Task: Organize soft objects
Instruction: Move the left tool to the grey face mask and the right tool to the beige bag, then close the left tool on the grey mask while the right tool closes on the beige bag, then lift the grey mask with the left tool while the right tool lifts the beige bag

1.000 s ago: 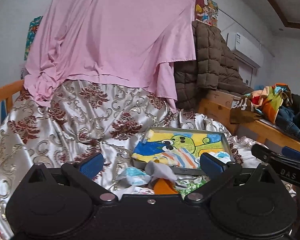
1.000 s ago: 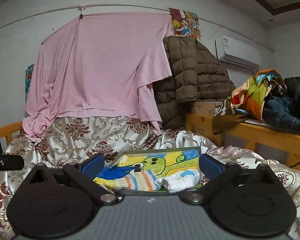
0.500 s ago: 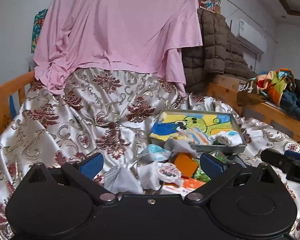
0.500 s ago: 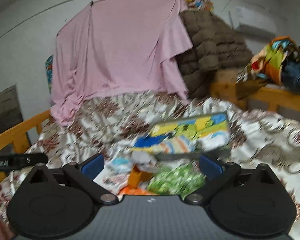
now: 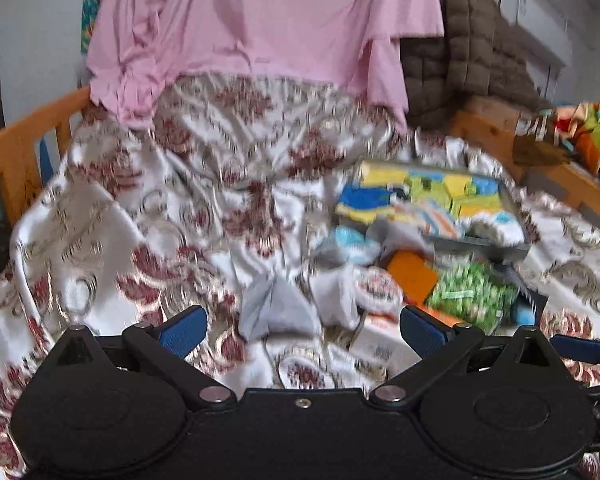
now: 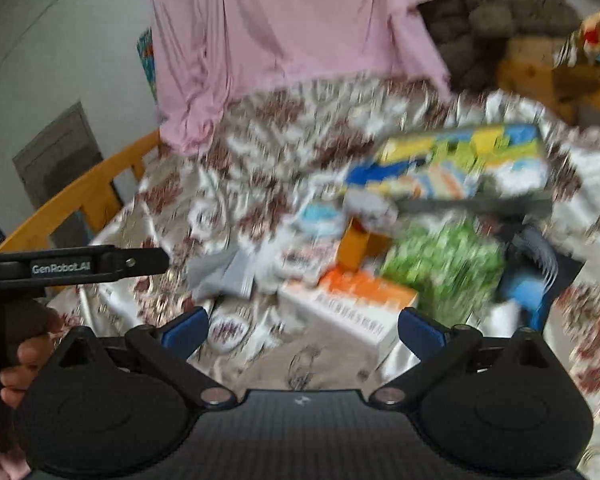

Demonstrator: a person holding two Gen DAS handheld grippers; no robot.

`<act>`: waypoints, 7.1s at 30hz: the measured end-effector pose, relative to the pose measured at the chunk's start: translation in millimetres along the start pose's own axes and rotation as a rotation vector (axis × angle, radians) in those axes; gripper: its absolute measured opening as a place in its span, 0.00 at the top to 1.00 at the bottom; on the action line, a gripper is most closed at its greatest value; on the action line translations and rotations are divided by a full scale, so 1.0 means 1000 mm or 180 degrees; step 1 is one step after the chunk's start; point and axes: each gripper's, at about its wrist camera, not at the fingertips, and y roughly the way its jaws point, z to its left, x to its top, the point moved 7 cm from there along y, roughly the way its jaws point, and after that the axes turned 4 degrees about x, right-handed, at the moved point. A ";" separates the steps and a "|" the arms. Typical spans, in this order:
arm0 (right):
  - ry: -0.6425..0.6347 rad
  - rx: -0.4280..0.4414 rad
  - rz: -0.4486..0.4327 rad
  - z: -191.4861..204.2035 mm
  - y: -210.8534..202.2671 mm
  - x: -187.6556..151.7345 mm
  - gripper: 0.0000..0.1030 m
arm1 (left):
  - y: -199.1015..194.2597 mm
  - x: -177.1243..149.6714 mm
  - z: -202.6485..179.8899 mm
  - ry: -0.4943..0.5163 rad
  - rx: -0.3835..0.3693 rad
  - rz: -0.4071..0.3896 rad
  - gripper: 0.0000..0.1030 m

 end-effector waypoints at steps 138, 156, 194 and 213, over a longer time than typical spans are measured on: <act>0.0655 -0.0053 0.0981 -0.018 0.106 -0.045 0.52 | 0.134 -0.039 -0.052 0.1736 -0.0908 0.1163 0.66; 0.0824 -0.0190 0.0823 -0.038 0.083 -0.037 0.79 | 0.095 -0.057 -0.076 0.2117 -0.1168 0.1072 0.72; 0.0917 0.0231 0.0261 -0.032 0.056 -0.010 0.79 | 0.062 -0.023 -0.080 0.2011 -0.0808 0.0138 0.83; 0.0893 0.0162 -0.0272 -0.044 0.026 0.017 0.79 | 0.031 -0.006 -0.090 0.1854 -0.0986 -0.0422 0.83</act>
